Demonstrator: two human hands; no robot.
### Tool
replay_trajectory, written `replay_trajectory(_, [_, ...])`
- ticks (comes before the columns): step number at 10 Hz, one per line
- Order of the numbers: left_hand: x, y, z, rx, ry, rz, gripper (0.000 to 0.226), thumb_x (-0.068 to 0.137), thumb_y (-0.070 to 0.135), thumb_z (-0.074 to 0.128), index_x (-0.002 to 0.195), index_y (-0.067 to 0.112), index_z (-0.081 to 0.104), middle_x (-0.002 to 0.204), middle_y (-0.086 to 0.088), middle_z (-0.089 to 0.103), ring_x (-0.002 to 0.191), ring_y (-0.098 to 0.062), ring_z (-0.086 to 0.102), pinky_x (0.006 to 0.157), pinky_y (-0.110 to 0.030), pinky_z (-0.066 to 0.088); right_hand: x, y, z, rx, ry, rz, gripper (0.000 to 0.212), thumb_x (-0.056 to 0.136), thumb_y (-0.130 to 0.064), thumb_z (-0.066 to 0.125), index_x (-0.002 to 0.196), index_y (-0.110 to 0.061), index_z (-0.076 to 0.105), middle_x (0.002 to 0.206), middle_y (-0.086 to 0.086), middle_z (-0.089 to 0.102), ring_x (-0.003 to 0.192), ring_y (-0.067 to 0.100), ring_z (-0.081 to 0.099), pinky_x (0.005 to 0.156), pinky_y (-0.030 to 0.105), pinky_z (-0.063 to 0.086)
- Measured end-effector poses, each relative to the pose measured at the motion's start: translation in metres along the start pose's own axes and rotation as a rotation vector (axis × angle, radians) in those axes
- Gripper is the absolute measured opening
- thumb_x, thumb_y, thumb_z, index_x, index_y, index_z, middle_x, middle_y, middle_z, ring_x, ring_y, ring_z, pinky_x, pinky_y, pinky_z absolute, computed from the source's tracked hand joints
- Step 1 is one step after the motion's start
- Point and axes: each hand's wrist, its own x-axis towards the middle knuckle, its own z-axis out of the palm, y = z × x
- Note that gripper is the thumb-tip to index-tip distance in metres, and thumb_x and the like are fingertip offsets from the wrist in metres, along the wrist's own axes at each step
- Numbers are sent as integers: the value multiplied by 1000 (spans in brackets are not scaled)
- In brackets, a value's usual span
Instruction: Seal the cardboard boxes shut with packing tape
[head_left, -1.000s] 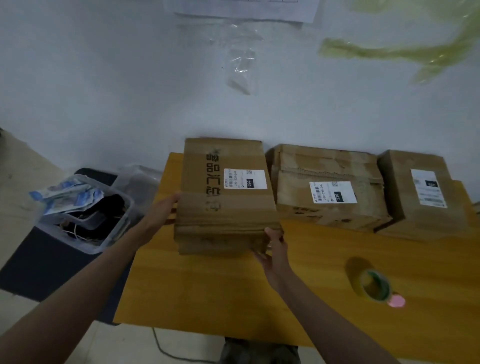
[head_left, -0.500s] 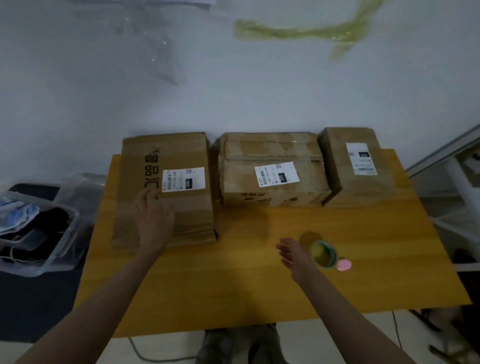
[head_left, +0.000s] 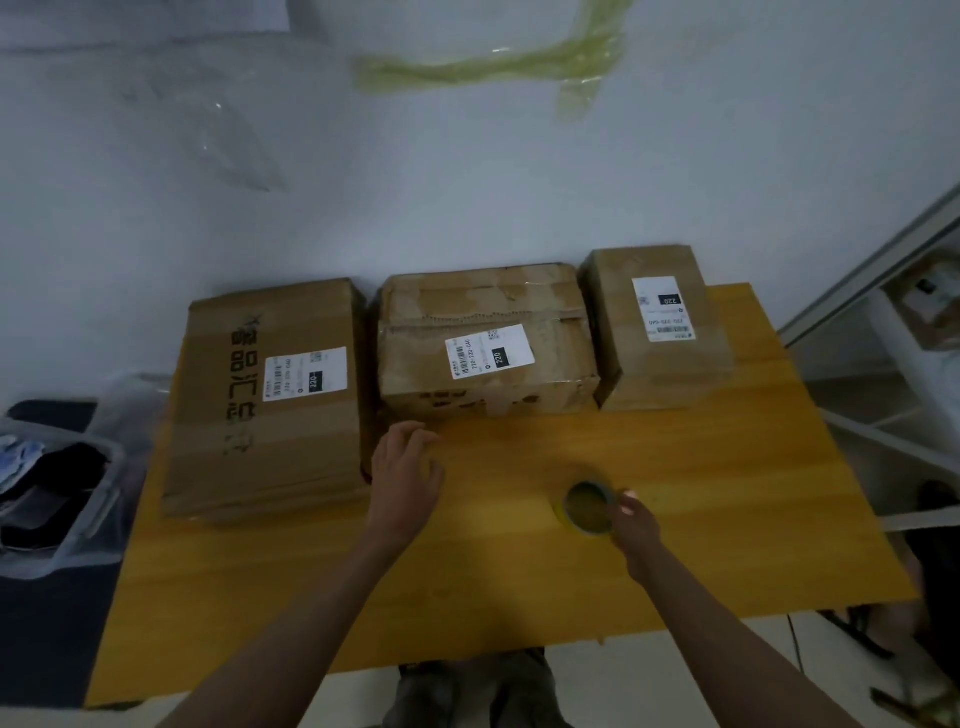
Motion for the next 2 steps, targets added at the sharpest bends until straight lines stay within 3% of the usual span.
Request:
replay_trajectory(1, [2,6,-10,3,23,1,25,88,12,72,112,19,66,122,2,52,118,-17,49,105,-38,42,-12,-21,4,56,-69,-51,54,103,-30,54,150,-7,41,154,16,38,134,41,43,95,44,42])
replay_trajectory(2, [6,7,-20,-20,68,-50,21,90,14,71,110,19,67,118,3,52,112,-15,49,103,-37,45,-32,-42,5,162,-41,30,68,97,-34,64,152,-7,34,155,18,33,137,43,38,97,51,45])
